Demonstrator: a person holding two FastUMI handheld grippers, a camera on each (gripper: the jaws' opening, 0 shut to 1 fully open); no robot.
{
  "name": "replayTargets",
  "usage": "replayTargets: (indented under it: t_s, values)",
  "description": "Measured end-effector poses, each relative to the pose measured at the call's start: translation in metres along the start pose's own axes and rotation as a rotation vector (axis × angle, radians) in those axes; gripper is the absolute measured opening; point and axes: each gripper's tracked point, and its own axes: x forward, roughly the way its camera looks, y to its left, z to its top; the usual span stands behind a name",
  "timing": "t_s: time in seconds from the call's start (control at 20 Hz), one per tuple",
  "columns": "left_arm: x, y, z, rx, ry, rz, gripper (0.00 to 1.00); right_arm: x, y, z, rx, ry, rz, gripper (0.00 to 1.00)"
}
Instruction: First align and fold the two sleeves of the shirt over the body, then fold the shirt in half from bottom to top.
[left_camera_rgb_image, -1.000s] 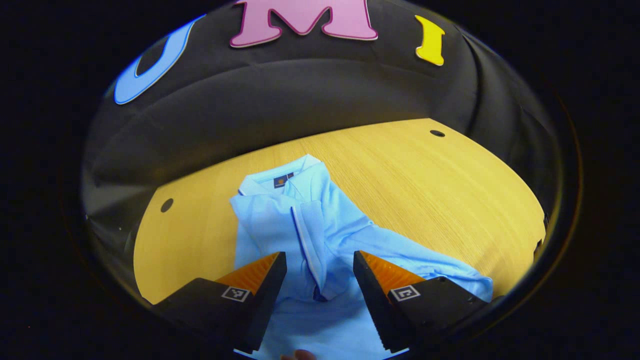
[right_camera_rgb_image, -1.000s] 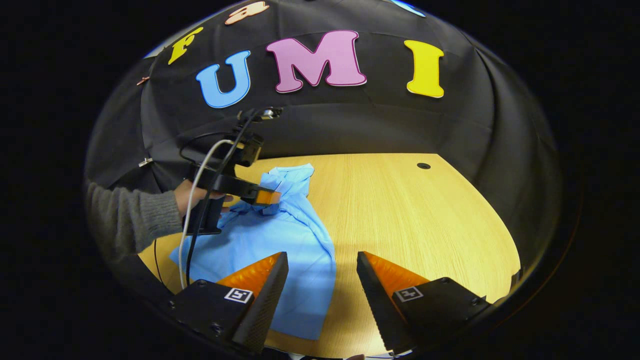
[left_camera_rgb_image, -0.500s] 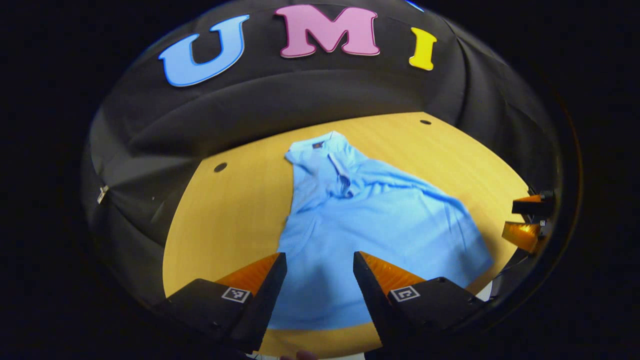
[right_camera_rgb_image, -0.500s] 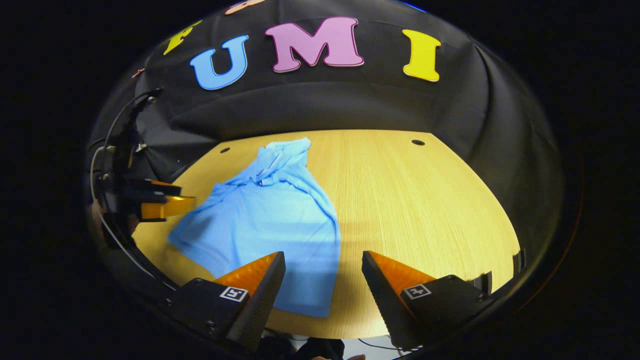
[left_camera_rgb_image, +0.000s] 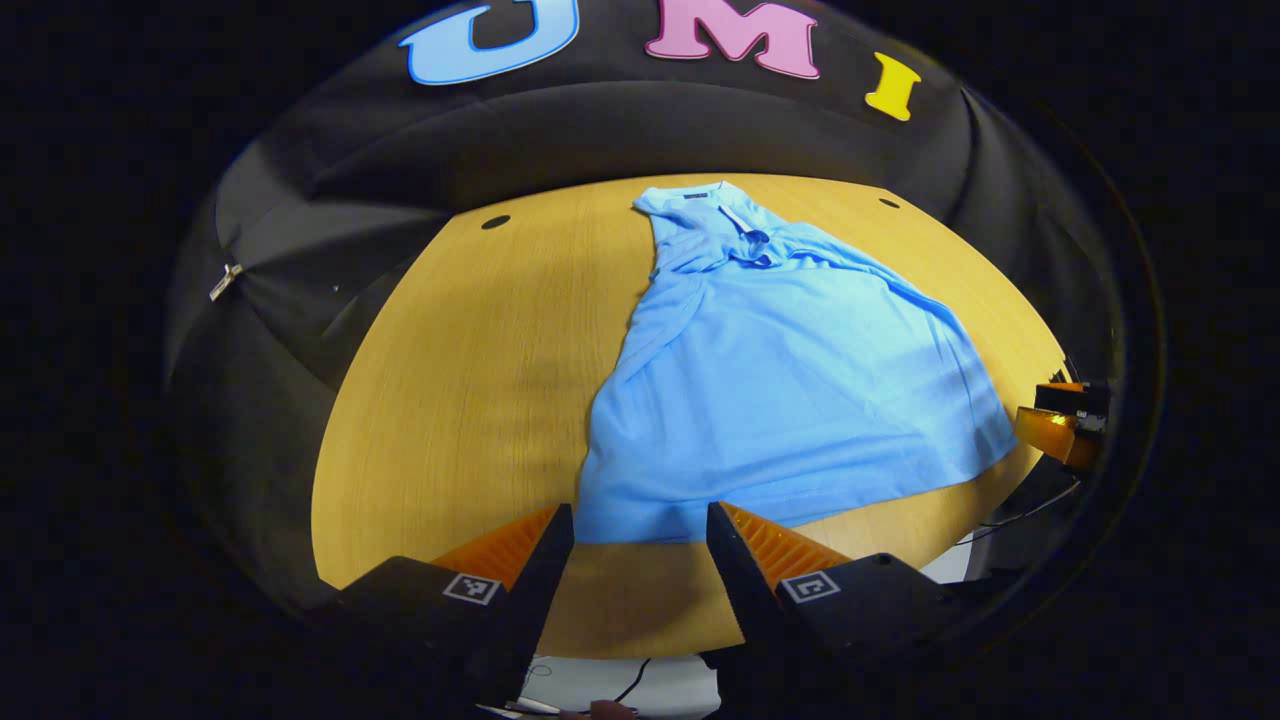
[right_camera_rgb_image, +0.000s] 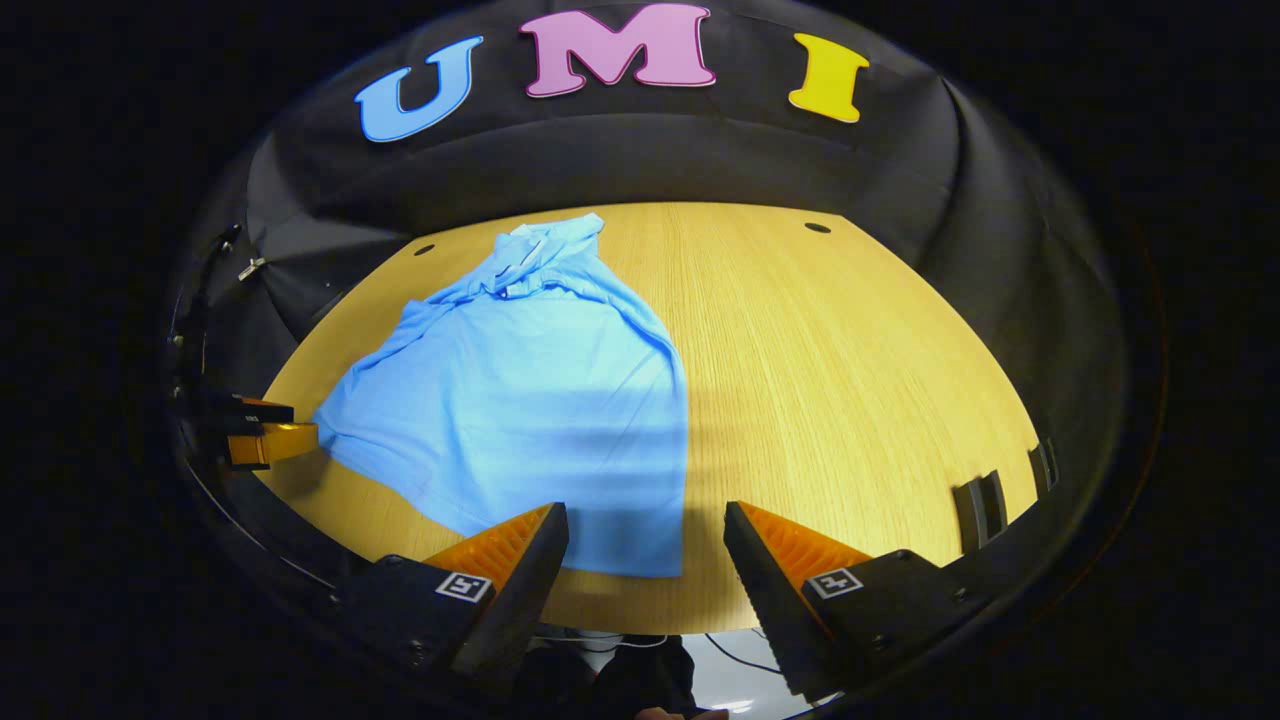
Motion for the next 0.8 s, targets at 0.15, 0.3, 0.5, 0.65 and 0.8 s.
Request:
replayTargets:
  t_s: [0.15, 0.3, 0.5, 0.65, 0.8]
  values:
    - [0.010, 0.005, -0.005, -0.001, 0.014, -0.004, 0.87, 0.009, 0.005, -0.007, 0.005, 0.018, -0.013, 0.98]
    - [0.017, 0.007, -0.006, 0.012, 0.015, -0.015, 0.87, 0.018, 0.009, -0.012, 0.001, 0.032, -0.018, 0.98]
    - [0.022, 0.001, -0.009, 0.007, 0.024, -0.051, 0.85, 0.024, 0.011, -0.017, -0.008, 0.040, -0.031, 0.98]
    - [0.028, 0.002, -0.014, -0.035, 0.034, -0.066, 0.85, 0.024, 0.015, -0.017, -0.016, 0.029, -0.027, 0.98]
    - [0.023, -0.004, -0.012, -0.039, 0.036, -0.068, 0.46, 0.025, 0.024, -0.017, -0.034, 0.021, 0.006, 0.79]
